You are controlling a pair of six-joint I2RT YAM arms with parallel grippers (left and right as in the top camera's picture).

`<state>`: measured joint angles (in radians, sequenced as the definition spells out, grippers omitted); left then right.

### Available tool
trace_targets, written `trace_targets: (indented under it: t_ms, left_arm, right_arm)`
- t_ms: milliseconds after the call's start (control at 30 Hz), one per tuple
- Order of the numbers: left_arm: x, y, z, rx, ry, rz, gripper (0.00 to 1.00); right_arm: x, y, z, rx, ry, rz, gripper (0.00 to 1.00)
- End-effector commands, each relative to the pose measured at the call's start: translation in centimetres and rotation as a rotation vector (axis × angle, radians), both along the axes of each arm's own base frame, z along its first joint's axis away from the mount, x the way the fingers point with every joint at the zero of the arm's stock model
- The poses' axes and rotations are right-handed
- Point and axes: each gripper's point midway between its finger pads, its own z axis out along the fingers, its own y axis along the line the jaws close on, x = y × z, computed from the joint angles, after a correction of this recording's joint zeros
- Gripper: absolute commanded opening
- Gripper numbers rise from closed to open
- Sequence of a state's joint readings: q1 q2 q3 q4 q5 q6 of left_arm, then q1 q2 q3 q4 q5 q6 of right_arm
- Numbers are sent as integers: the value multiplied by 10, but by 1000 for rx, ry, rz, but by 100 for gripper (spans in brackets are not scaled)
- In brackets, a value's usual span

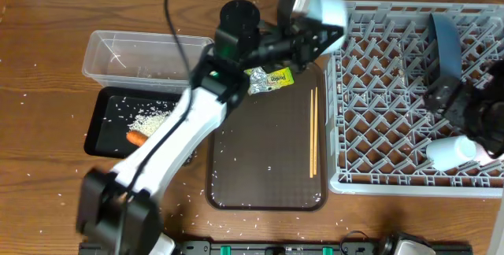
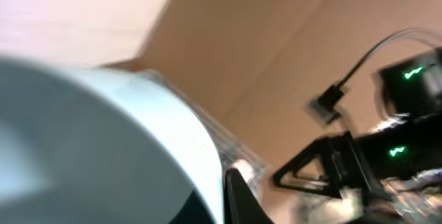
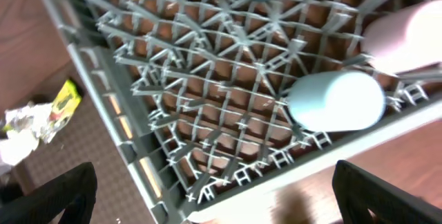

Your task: Sort waste into correct bins and load items into the dishwasher rack

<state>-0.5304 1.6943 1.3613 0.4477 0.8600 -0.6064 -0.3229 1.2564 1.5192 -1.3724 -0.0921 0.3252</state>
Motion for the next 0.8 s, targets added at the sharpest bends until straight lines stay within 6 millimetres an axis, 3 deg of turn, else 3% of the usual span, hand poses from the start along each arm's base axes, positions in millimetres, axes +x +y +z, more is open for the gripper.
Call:
trace_targets:
  t_ms: [0,200,333,433,533,767]
  left_arm:
    - [3,-28,-42,-93,368,-156,6]
    - [15,-56,-89,-213,516,-224,6]
    - [16,-72,-136,-201,614,-232,6]
    - [11,-82,-158,-180,656,-243,6]
    - [4,-90,-162,-175,659,-254,6]
    - [1,-101,-149,-225,615,-233,6]
  right_arm:
    - [-7,-15,2,-11,-1,-58,99]
    - [-13,-18,0,-5,18,-72,99]
    - [-12,-18,0,-4,18,-73,99]
    - [-12,-18,-1,-4,20,-73,99]
    - [-13,-17,-1,-2,24,-72,99]
    - [-13,-17,-5,5,45,-69,99]
